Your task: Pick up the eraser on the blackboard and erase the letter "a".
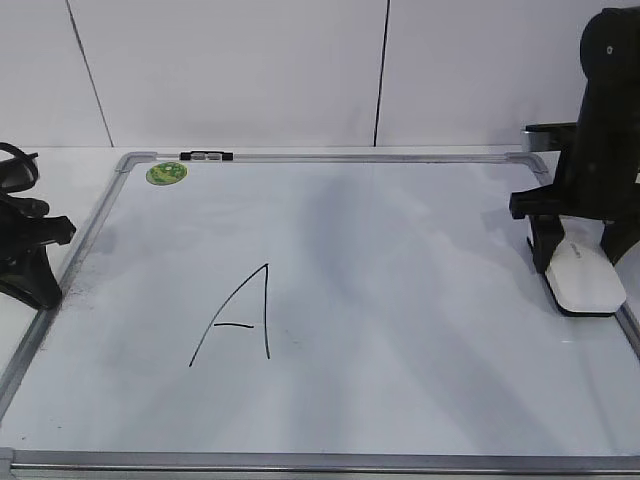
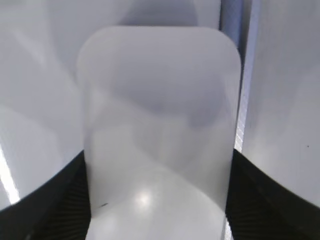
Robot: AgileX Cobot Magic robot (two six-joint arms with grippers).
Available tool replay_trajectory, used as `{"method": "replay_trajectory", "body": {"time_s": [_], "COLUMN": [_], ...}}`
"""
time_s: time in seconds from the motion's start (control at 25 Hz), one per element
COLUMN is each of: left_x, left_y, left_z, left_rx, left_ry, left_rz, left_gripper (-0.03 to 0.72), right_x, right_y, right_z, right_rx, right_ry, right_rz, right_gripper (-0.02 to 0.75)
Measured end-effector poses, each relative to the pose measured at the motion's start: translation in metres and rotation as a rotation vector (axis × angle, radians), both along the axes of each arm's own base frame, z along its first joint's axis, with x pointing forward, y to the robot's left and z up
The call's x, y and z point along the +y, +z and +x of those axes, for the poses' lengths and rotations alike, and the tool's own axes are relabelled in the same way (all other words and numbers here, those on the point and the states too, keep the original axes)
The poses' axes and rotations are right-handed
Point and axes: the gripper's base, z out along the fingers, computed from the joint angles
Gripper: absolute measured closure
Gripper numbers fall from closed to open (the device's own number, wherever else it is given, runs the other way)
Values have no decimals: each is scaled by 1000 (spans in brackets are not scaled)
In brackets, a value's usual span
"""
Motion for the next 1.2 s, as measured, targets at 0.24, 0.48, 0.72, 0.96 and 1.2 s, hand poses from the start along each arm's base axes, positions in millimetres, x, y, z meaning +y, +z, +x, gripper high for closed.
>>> {"method": "replay_trajectory", "body": {"time_s": [0.24, 0.48, 0.72, 0.96, 1.2], "left_x": [0, 0, 0, 0, 0], "left_y": [0, 0, 0, 0, 0], "left_z": [0, 0, 0, 0, 0], "left_rx": [0, 0, 0, 0, 0], "left_ry": [0, 0, 0, 0, 0], "left_rz": [0, 0, 0, 0, 0], "left_gripper": [666, 666, 665, 665, 664], "right_x": [0, 0, 0, 0, 0], "right_y": [-3, -4, -4, -4, -4], "right_z": [1, 1, 1, 1, 1], "right_rx": [9, 8, 8, 10, 14], "right_ry": [0, 0, 0, 19, 61], "right_rz": [-1, -1, -1, 0, -2], "right_gripper": [209, 209, 209, 204, 87]}}
